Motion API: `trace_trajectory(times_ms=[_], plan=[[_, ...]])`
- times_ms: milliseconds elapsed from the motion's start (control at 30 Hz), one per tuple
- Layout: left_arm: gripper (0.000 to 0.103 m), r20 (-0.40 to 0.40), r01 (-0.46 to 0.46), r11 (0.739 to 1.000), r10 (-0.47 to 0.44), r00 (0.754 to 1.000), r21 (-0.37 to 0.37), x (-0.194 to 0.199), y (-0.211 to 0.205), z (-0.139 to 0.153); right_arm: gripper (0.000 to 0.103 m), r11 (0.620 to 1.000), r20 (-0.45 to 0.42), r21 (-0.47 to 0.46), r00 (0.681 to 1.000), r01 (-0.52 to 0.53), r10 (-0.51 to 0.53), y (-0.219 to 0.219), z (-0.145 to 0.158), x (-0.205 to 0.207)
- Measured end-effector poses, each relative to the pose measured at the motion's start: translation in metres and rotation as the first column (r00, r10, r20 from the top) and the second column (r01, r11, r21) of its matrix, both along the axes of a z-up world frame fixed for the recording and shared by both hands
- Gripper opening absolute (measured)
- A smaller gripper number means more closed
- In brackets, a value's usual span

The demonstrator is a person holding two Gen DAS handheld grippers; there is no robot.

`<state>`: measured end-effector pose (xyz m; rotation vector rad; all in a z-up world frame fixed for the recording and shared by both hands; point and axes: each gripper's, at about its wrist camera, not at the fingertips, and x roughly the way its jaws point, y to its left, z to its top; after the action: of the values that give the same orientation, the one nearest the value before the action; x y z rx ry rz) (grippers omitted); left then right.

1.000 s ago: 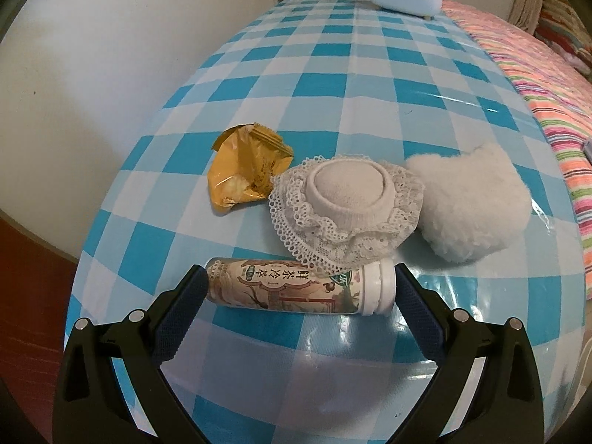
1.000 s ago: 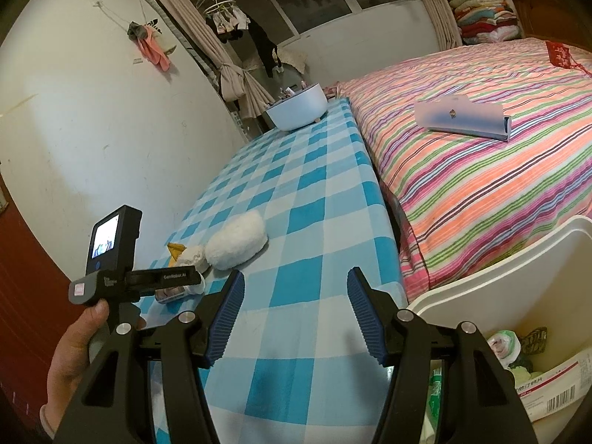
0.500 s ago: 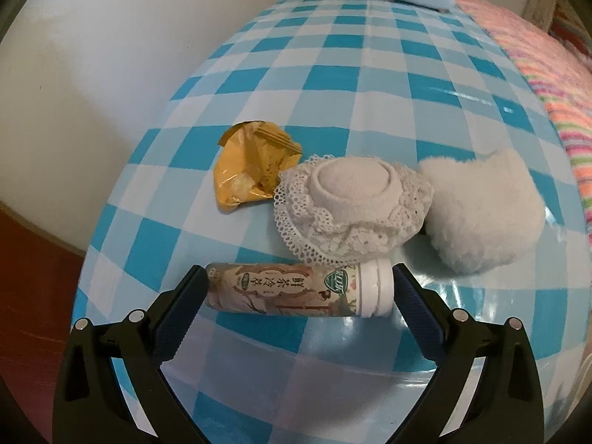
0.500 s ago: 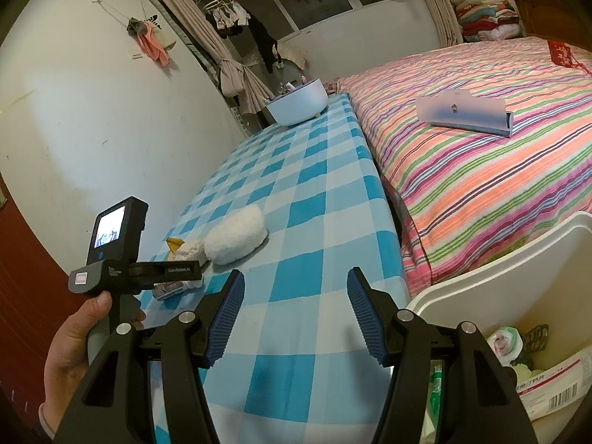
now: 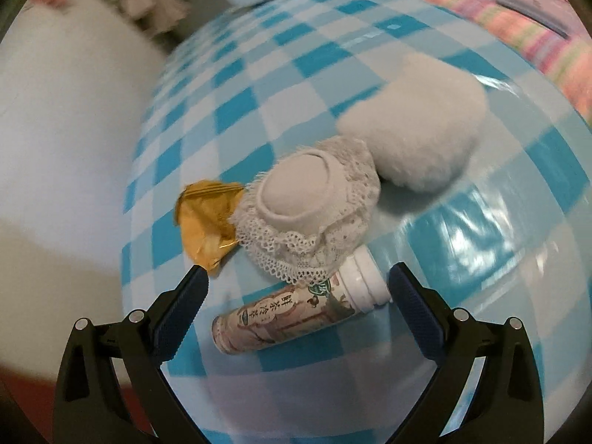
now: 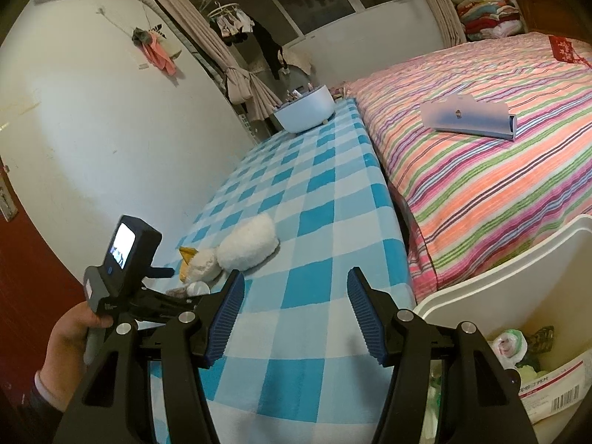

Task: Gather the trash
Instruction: 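Close the left gripper around the pill tube and lift it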

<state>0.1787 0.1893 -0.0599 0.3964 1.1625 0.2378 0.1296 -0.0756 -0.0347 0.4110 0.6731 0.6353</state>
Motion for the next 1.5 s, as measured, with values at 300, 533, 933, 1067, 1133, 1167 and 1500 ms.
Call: trace_trajectory(times_ms=[300,533,933,1067,1133,1167,1500], plan=[[0.097,-0.151,0.254,0.953,-0.278,0.948,-0.163,-0.006,0.04,-0.002,0.056,0.999,-0.014,0.037,1.0,-0.005,0.005,-0.006,0.003,0.002],[0.096,-0.159,0.34,0.911,-0.381,0.911,-0.236,-0.004,0.054,-0.002,0.057,0.999,-0.022,0.051,1.0,-0.003,0.004,-0.01,0.004,0.002],[0.062,-0.208,0.247,0.885,-0.348,0.914,-0.394,0.0,0.08,-0.003,0.056,0.997,-0.026,0.073,1.0,-0.006,0.008,-0.012,0.005,0.003],[0.059,-0.212,0.231,0.891,-0.331,0.919,-0.391,-0.003,0.082,-0.002,0.056,0.997,-0.025,0.079,1.0,-0.003,0.005,-0.013,0.005,0.002],[0.061,-0.218,0.218,0.894,-0.32,0.922,-0.39,-0.012,0.079,0.0,0.057,0.996,-0.027,0.084,1.0,0.0,0.003,-0.014,0.005,0.003],[0.063,-0.223,0.212,0.896,-0.315,0.923,-0.389,-0.012,0.08,0.0,0.056,0.996,-0.028,0.087,1.0,0.0,0.002,-0.015,0.005,0.004],[0.082,-0.318,0.317,0.92,-0.379,0.869,-0.232,-0.031,0.07,-0.004,0.056,0.994,-0.022,0.108,1.0,-0.011,0.013,-0.018,0.008,0.002]])
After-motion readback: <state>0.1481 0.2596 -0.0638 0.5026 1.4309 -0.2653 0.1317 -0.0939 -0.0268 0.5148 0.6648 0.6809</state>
